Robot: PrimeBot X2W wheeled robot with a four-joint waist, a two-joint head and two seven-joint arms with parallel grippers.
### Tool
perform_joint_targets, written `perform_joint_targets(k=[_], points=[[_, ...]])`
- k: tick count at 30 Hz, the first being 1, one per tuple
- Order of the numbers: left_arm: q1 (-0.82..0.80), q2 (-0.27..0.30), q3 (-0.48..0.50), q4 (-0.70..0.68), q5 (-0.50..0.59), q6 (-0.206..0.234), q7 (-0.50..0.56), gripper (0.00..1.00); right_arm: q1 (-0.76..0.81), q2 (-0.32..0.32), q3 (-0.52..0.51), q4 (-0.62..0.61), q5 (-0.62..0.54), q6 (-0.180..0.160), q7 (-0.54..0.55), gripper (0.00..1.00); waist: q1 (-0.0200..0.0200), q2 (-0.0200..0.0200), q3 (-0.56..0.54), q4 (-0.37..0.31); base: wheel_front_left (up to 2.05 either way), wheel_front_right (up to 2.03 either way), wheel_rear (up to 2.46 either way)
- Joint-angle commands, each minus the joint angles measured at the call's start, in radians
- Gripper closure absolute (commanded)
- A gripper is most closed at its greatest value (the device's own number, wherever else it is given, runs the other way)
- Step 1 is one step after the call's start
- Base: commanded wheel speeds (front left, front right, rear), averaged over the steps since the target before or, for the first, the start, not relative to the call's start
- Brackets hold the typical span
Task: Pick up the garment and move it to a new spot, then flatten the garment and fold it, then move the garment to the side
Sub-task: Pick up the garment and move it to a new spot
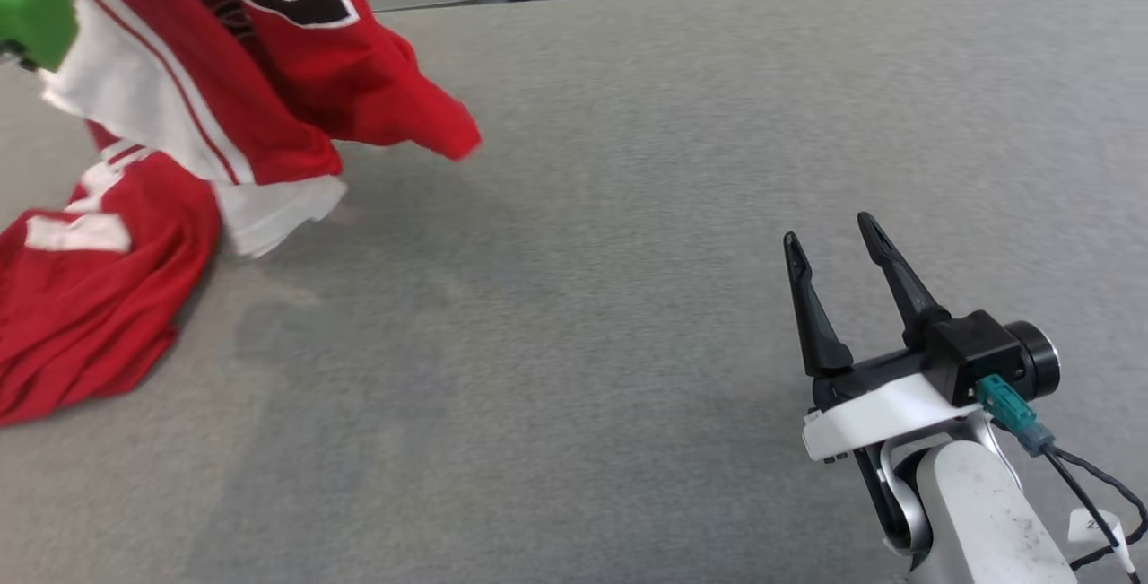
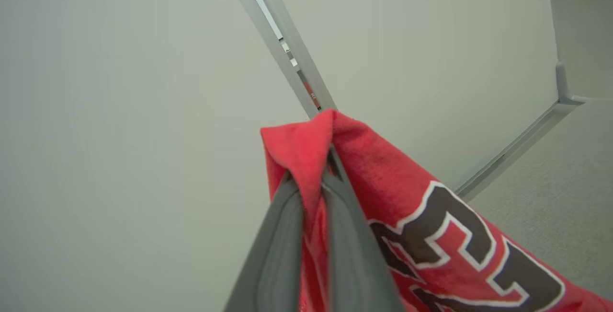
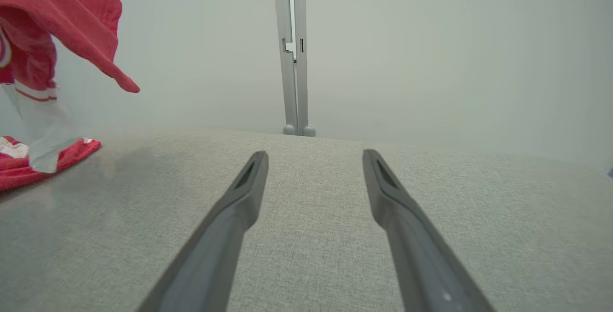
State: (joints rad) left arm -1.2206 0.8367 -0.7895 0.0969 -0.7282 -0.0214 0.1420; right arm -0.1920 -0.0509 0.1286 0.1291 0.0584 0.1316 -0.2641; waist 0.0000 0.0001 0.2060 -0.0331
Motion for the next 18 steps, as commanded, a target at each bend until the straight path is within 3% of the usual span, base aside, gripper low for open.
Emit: perform_joint_targets(k=[1, 8, 13, 18], points=[[-0.016, -0.014, -0.005, -0.019, 0.000, 0.006, 0.010, 1.00, -0.012, 0.000, 0.000, -0.005, 0.012, -0.002, -0.001, 0.00, 0.0000, -0.0001, -0.024, -0.149, 0.00, 0.00, 0.00], [0.004, -0.087, -0.052, -0.070, 0.006, 0.018, 0.034, 1.00, -0.032, 0.001, 0.006, -0.019, 0.048, -0.002, -0.001, 0.00, 0.0000, -0.0001, 0.022, -0.263, 0.00, 0.00, 0.00], [0.033, -0.199, -0.111, -0.022, 0.003, 0.017, 0.022, 1.00, -0.051, 0.001, 0.003, -0.036, 0.074, -0.002, 0.000, 0.00, 0.0000, -0.0001, 0.089, -0.305, 0.00, 0.00, 0.00], [0.085, -0.328, -0.189, 0.108, 0.011, -0.012, -0.024, 1.00, -0.076, 0.001, 0.012, -0.054, 0.103, -0.002, -0.001, 0.00, 0.0000, -0.0001, 0.172, -0.327, 0.00, 0.00, 0.00]])
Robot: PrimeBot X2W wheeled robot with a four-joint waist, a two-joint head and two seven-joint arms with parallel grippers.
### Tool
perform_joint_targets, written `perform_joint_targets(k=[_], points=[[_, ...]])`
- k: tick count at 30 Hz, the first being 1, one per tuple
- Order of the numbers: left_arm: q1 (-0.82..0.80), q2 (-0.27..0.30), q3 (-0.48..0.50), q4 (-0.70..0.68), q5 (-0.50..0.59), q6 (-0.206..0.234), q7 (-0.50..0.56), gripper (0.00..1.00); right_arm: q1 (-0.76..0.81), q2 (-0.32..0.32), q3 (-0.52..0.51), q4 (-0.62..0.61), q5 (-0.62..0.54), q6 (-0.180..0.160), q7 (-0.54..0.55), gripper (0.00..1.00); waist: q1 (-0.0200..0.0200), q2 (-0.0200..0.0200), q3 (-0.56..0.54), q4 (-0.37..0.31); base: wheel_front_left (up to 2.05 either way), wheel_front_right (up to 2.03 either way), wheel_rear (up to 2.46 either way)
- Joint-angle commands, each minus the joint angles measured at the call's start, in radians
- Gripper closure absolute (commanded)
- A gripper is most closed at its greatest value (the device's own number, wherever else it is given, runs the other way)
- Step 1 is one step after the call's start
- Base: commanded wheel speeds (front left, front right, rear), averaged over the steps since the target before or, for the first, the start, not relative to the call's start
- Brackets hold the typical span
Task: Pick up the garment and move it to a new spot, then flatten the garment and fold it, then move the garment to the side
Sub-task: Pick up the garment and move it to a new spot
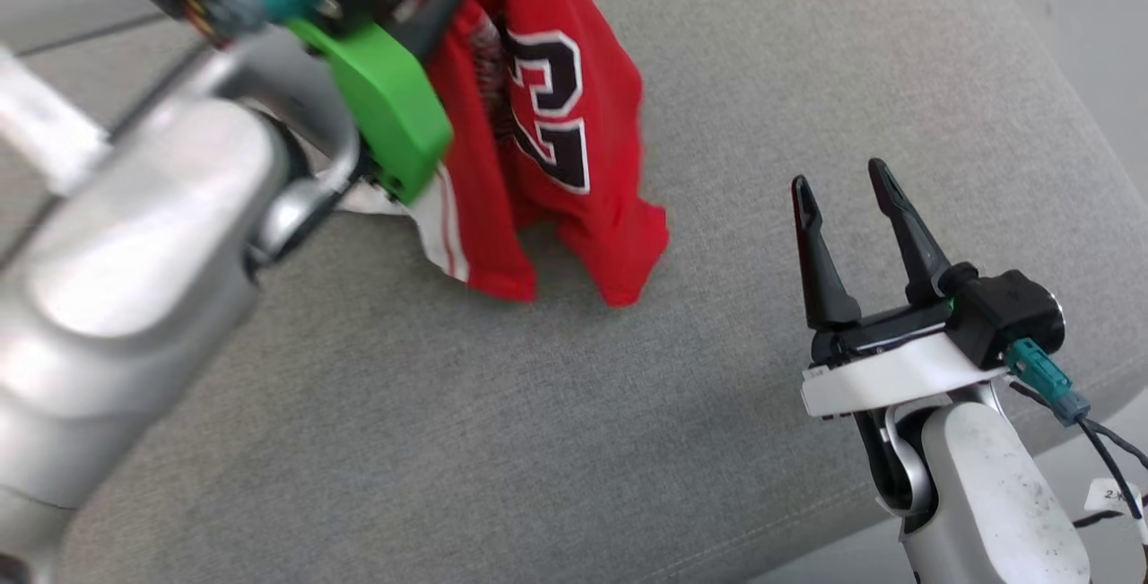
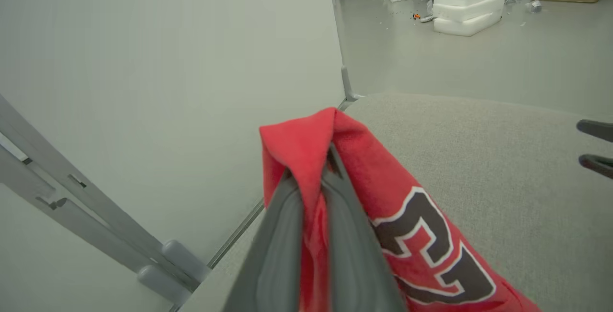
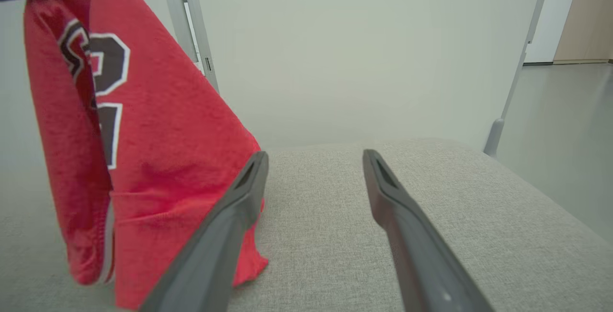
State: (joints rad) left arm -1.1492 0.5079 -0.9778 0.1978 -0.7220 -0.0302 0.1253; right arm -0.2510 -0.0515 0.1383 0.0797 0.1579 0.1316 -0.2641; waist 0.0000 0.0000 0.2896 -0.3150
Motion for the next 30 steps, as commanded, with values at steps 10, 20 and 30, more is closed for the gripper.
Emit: perform_joint_targets(k=[10, 20, 30], points=[[0.130, -0.253, -0.118, 0.392, -0.011, -0.074, -0.175, 0.55, -0.045, 0.001, 0.019, -0.013, 0.015, -0.002, -0.001, 0.00, 0.0000, 0.0000, 0.174, -0.082, 0.00, 0.00, 0.00], [0.183, -0.365, -0.042, 0.468, -0.018, -0.066, -0.385, 0.00, -0.002, 0.001, 0.036, 0.005, -0.036, -0.002, -0.001, 0.00, 0.0000, 0.0000, 0.066, 0.023, 0.00, 0.00, 0.00], [0.531, -0.279, 0.279, 0.204, 0.064, -0.001, -0.391, 0.00, 0.069, -0.001, 0.063, 0.040, -0.068, -0.002, -0.001, 0.00, 0.0000, 0.0000, -0.111, 0.195, 0.00, 0.00, 0.00]])
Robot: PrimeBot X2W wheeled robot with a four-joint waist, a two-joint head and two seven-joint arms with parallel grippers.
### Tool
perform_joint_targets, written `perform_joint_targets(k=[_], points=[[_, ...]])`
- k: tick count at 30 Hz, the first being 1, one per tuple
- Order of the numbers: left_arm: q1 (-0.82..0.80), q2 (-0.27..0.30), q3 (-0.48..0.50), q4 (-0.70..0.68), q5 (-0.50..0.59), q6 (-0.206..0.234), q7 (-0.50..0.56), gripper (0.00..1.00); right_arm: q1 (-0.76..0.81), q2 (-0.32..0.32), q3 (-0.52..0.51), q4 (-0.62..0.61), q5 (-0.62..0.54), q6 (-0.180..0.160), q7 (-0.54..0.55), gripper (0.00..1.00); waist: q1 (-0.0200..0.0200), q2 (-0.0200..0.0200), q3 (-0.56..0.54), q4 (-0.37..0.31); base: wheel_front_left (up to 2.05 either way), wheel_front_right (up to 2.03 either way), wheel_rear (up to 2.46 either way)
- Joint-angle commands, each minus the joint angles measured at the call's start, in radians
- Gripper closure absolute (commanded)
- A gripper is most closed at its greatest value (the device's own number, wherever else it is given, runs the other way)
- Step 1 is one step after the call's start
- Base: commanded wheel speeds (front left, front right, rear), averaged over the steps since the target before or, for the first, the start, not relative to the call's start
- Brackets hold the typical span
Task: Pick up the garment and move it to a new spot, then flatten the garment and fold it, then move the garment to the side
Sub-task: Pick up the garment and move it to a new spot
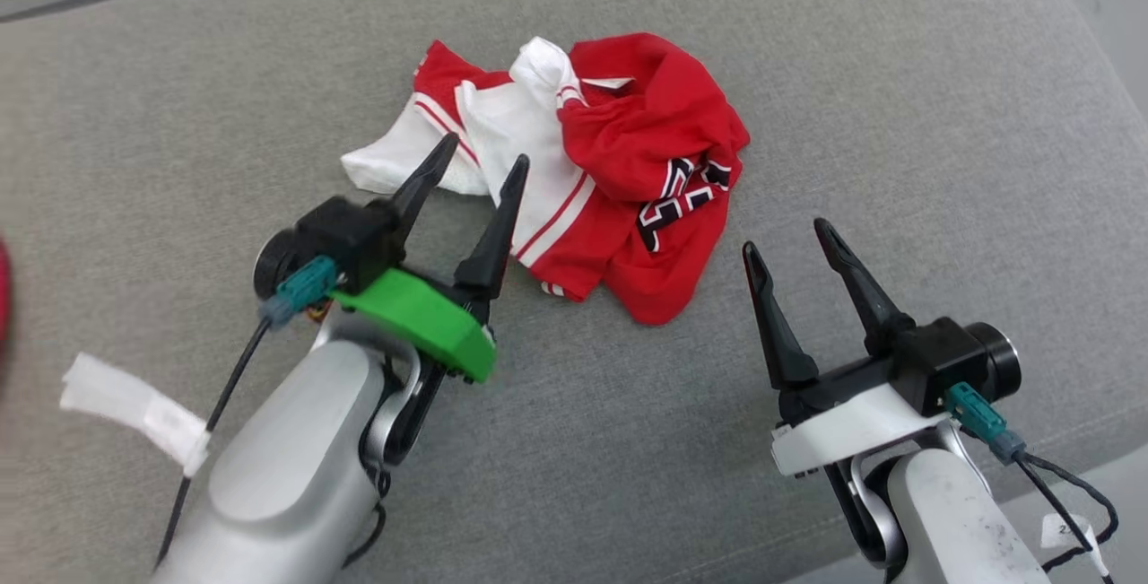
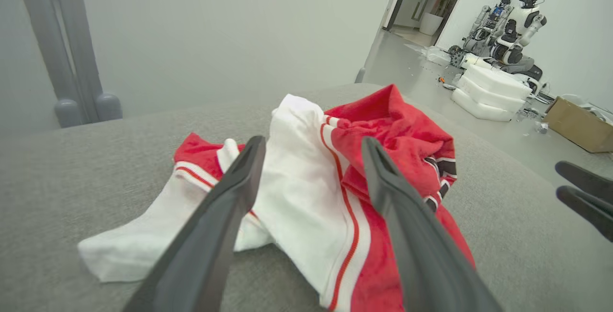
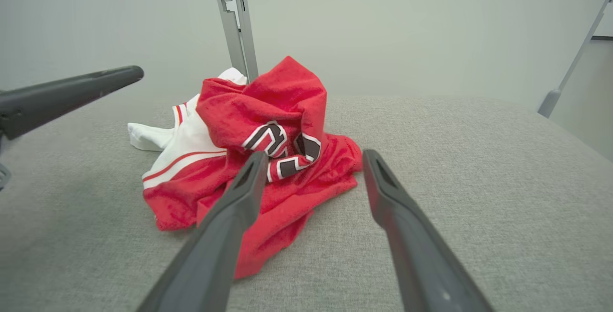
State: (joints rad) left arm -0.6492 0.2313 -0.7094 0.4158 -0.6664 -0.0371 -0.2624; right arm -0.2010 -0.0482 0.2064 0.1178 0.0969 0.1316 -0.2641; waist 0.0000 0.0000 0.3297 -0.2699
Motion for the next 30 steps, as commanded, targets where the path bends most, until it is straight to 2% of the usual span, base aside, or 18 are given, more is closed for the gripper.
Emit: perform_joint_targets(k=[1, 5, 8, 14, 17, 20, 24, 30], points=[[0.076, 0.000, 0.042, -0.039, 0.023, 0.015, -0.003, 0.00, 0.025, -0.004, -0.002, 0.005, -0.008, -0.002, -0.001, 0.00, 0.0000, 0.0000, -0.163, 0.161, 0.00, 0.00, 0.00], [0.277, -0.021, 0.197, -0.163, 0.080, 0.042, -0.002, 0.00, 0.058, -0.004, 0.000, 0.015, -0.013, -0.002, -0.001, 0.00, 0.0000, 0.0000, -0.213, 0.209, 0.00, 0.00, 0.00], [0.426, -0.071, 0.341, -0.259, 0.132, 0.047, -0.002, 0.00, 0.085, -0.004, -0.006, 0.018, -0.016, -0.002, -0.001, 0.00, 0.0000, 0.0000, -0.247, 0.241, 0.00, 0.00, 0.00], [0.655, -0.157, 0.554, -0.386, 0.279, 0.023, -0.002, 0.00, 0.140, -0.004, -0.015, 0.006, -0.021, -0.002, -0.001, 0.00, 0.0000, 0.0000, -0.310, 0.273, 0.00, 0.00, 0.00], [0.727, -0.174, 0.622, -0.424, 0.354, 0.009, -0.002, 0.00, 0.164, -0.003, -0.030, -0.011, -0.021, -0.002, -0.001, 0.00, 0.0000, 0.0000, -0.333, 0.275, 0.00, 0.00, 0.00], [0.778, -0.179, 0.671, -0.447, 0.403, -0.008, -0.002, 0.00, 0.182, -0.003, -0.032, -0.028, -0.011, -0.002, -0.001, 0.00, 0.0000, 0.0000, -0.351, 0.270, 0.00, 0.00, 0.00], [0.821, -0.181, 0.689, -0.453, 0.412, -0.017, -0.002, 0.00, 0.211, -0.003, -0.035, -0.042, -0.007, -0.002, -0.001, 0.00, 0.0000, 0.0000, -0.369, 0.258, 0.00, 0.00, 0.00], [0.857, -0.181, 0.692, -0.441, 0.424, 0.001, -0.002, 0.00, 0.243, -0.003, -0.043, -0.027, -0.017, -0.002, -0.001, 0.00, 0.0000, 0.0000, -0.381, 0.238, 0.00, 0.00, 0.00]])
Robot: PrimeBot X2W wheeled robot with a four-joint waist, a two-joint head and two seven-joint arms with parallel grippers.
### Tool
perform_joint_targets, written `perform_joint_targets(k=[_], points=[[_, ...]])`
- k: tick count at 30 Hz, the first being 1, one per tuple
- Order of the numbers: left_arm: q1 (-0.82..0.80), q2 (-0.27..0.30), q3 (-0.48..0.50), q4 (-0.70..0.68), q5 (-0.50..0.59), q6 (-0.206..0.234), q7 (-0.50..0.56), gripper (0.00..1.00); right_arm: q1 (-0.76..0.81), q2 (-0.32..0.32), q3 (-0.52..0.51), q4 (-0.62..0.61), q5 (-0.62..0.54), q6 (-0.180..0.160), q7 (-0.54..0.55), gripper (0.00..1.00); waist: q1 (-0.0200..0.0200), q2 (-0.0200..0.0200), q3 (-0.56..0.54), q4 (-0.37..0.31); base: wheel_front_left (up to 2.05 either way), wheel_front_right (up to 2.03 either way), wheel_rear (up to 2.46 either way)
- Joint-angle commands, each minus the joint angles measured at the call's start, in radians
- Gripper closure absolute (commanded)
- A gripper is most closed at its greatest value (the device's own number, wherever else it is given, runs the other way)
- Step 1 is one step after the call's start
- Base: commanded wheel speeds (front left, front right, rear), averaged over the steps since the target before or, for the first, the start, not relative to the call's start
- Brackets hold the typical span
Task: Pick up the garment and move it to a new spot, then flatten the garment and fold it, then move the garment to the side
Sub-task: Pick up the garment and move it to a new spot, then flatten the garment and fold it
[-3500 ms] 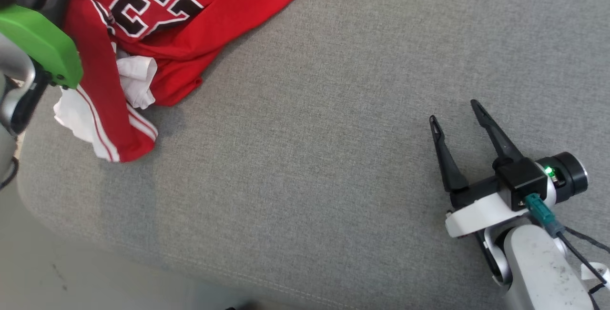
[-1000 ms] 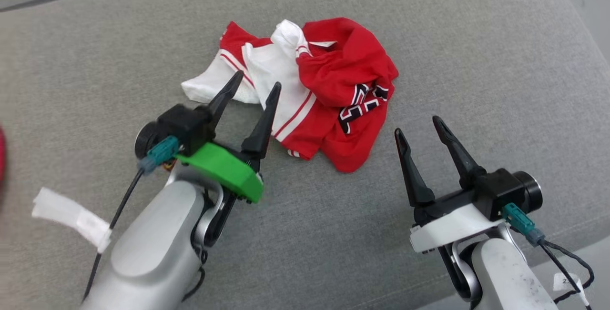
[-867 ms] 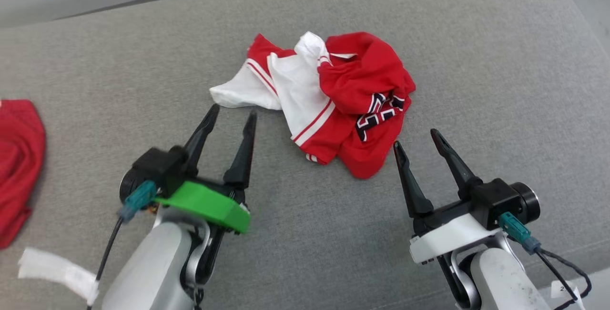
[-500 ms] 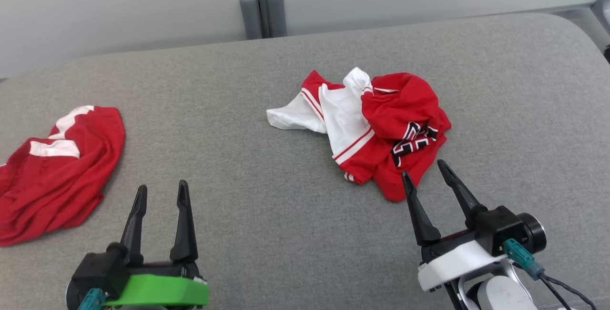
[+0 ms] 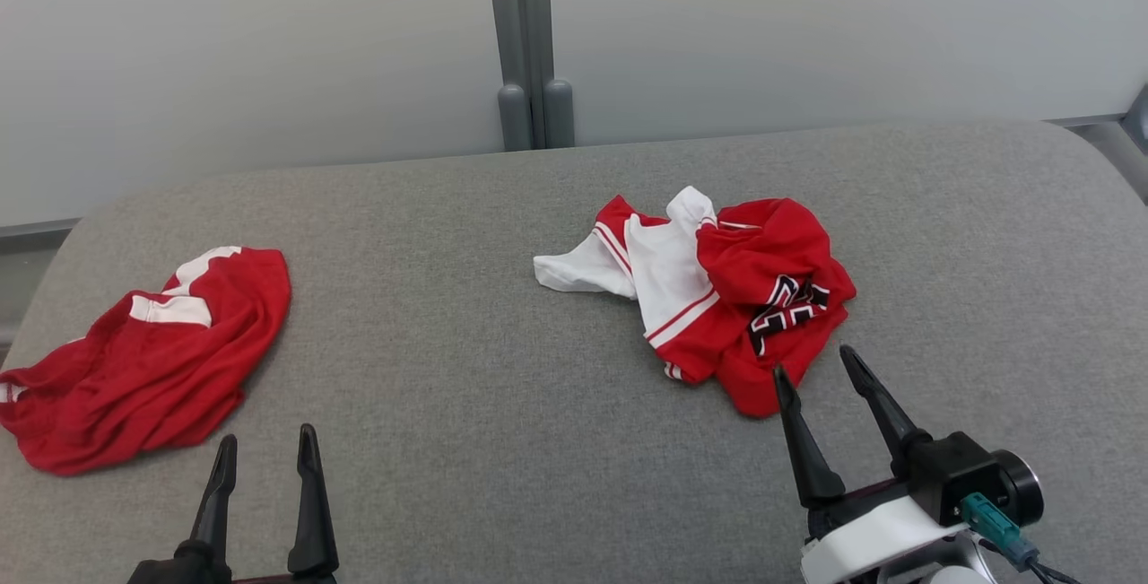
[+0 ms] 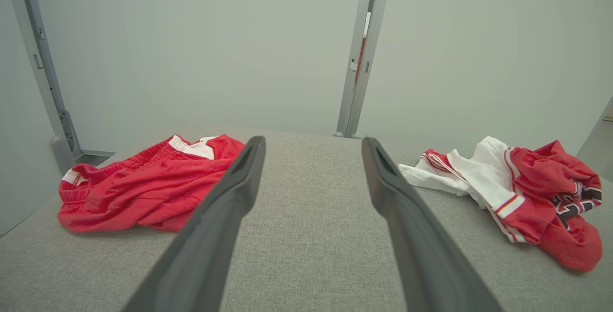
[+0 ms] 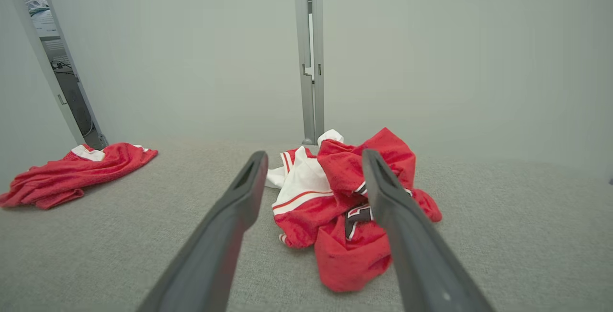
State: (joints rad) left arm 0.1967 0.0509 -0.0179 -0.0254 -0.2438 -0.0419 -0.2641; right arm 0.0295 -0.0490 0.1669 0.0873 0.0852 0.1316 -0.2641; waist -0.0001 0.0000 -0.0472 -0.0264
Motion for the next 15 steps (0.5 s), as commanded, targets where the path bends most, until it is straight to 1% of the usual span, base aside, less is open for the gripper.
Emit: perform_joint_targets(k=[1, 4, 8, 15], points=[[0.014, 0.000, 0.000, 0.000, -0.001, 0.007, 0.000, 0.00, 0.015, -0.002, -0.004, 0.010, -0.008, -0.002, -0.001, 0.00, 0.0001, 0.0000, -0.005, -0.008, 0.00, 0.00, 0.00], [0.021, 0.000, -0.007, -0.003, 0.008, 0.006, 0.000, 0.00, 0.022, -0.002, -0.007, 0.025, -0.010, -0.002, -0.001, 0.00, 0.0001, 0.0000, -0.005, -0.012, 0.00, 0.00, 0.00], [0.020, 0.000, -0.014, -0.012, 0.011, 0.017, 0.000, 0.00, 0.024, -0.002, -0.014, 0.033, -0.007, -0.002, -0.001, 0.00, 0.0001, 0.0000, -0.003, -0.013, 0.00, 0.00, 0.00], [0.008, 0.000, -0.023, -0.018, 0.019, 0.019, 0.000, 0.00, 0.012, -0.002, -0.028, 0.030, -0.006, -0.002, -0.001, 0.00, 0.0001, 0.0000, 0.005, -0.015, 0.00, 0.00, 0.00]])
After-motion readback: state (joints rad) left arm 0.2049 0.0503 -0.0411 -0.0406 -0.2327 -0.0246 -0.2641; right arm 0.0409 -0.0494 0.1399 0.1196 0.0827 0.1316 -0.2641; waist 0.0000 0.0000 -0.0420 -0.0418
